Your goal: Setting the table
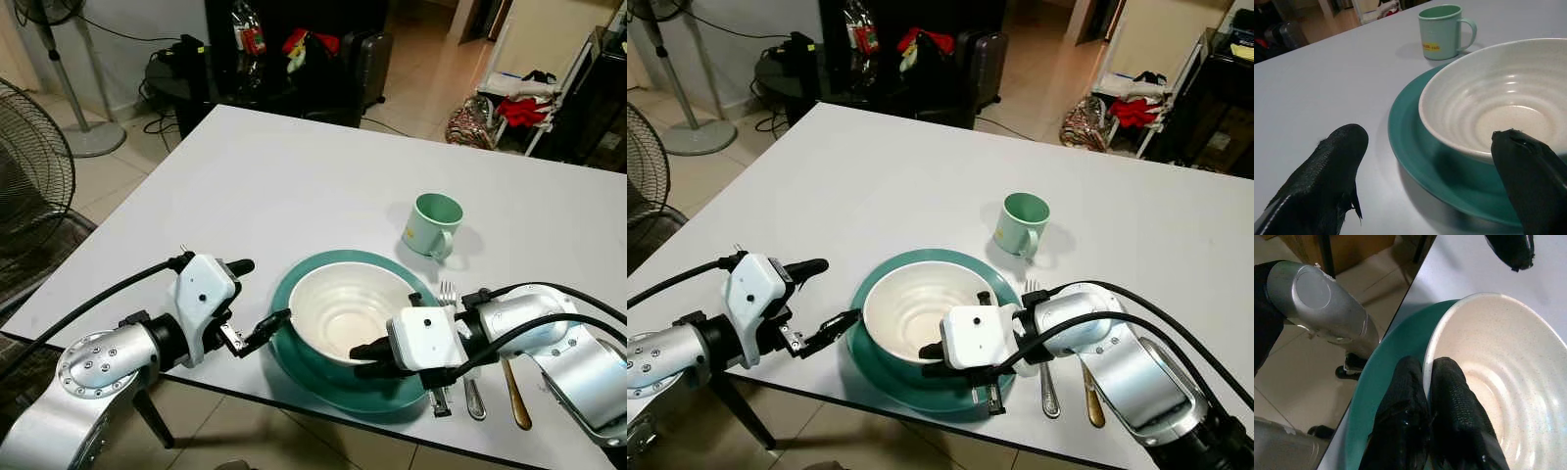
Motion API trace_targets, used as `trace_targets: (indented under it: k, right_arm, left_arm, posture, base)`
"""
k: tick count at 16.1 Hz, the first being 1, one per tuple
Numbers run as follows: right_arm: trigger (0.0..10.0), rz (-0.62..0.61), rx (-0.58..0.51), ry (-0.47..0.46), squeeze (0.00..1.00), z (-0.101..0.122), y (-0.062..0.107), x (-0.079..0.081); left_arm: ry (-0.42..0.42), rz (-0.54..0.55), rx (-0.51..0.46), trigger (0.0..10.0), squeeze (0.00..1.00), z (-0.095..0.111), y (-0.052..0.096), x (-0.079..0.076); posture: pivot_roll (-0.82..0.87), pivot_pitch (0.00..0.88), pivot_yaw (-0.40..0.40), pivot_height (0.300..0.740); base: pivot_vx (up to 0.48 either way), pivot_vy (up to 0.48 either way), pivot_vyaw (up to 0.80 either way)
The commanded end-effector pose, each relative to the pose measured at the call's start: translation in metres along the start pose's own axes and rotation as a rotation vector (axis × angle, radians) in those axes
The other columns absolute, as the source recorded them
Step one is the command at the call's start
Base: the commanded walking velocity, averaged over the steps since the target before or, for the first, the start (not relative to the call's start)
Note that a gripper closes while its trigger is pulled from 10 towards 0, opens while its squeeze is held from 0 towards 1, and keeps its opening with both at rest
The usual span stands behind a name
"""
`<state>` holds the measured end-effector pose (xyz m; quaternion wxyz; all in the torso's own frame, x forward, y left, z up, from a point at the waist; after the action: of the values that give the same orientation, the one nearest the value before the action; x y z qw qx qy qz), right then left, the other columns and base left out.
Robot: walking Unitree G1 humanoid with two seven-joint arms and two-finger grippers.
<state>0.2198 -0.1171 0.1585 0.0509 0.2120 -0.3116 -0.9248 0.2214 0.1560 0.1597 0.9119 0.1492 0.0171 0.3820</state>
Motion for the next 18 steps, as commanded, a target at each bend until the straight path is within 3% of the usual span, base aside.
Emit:
trace_targets:
  k: [1,2,3,4,7,11,13,16,18]
  right_arm:
    - [3.6,-0.013,0.01,-0.005,0.0,0.0,0.004,0.0]
    - [10.0,-0.02,0.021,-0.025,0.0,-0.002,0.004,0.001]
    - [10.0,-0.025,0.03,-0.031,0.14,-0.003,0.003,0.002]
    - [10.0,-0.026,0.048,-0.03,1.0,-0.005,0.003,0.002]
    - [10.0,-0.041,0.049,-0.046,1.0,-0.006,0.004,0.002]
    - [10.0,-0.077,0.037,-0.034,1.0,0.0,0.019,-0.005]
    - [10.0,-0.074,0.034,-0.008,1.0,0.007,0.032,-0.006]
    - [10.0,-0.094,-0.055,-0.022,1.0,0.024,0.06,-0.01]
    - [10.0,-0.244,-0.178,-0.098,1.0,0.032,0.082,-0.021]
  left_arm:
    - [-0.014,-0.001,-0.006,10.0,0.0,0.004,0.001,0.003]
    - [-0.016,-0.004,-0.005,10.0,0.0,0.004,0.0,0.003]
    - [-0.017,-0.005,-0.004,10.0,0.0,0.004,0.0,0.004]
    - [-0.018,-0.008,-0.004,10.0,0.0,0.005,0.0,0.004]
    - [-0.019,-0.013,-0.007,10.0,0.0,0.007,-0.002,0.006]
    - [-0.024,-0.018,-0.018,10.0,0.0,0.01,-0.006,0.011]
    - [-0.023,-0.013,-0.036,10.0,0.0,0.014,-0.006,0.014]
    - [0.015,-0.001,-0.093,10.0,0.0,0.023,-0.002,0.018]
    - [0.05,0.007,-0.147,10.0,0.0,0.032,0.004,0.015]
  posture:
    - [-0.02,0.0,-0.021,0.74]
    - [-0.02,0.0,-0.017,0.74]
    - [-0.03,0.0,-0.012,0.74]
    - [-0.03,0.0,-0.009,0.74]
    - [-0.03,0.0,0.0,0.74]
    - [-0.04,0.0,0.018,0.74]
    - [-0.05,0.0,0.019,0.74]
    - [-0.05,0.0,0.019,0.74]
    - [-0.05,0.0,0.024,0.74]
  base:
    - [0.0,0.0,0.0]
    - [0.0,0.0,0.0]
    - [0.0,0.0,0.0]
    - [0.0,0.0,0.0]
    - [0.0,0.0,0.0]
    - [0.0,0.0,0.0]
    - [0.0,0.0,0.0]
    - [0.0,0.0,0.0]
    - [0.0,0.0,0.0]
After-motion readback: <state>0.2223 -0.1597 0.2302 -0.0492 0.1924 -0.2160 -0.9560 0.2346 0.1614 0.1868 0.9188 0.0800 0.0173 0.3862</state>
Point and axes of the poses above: a point about 5 cm out from each wrist's last joint towards the gripper, its own y axis pointing back from the gripper into the wrist, its own z axis along the axis of the wrist's last joint, x = y × z, the point moved 1 cm from there along -y, pointing out of the wrist towards the gripper, and after that the axes turned 8 degrees about y, right-handed, at the moved point
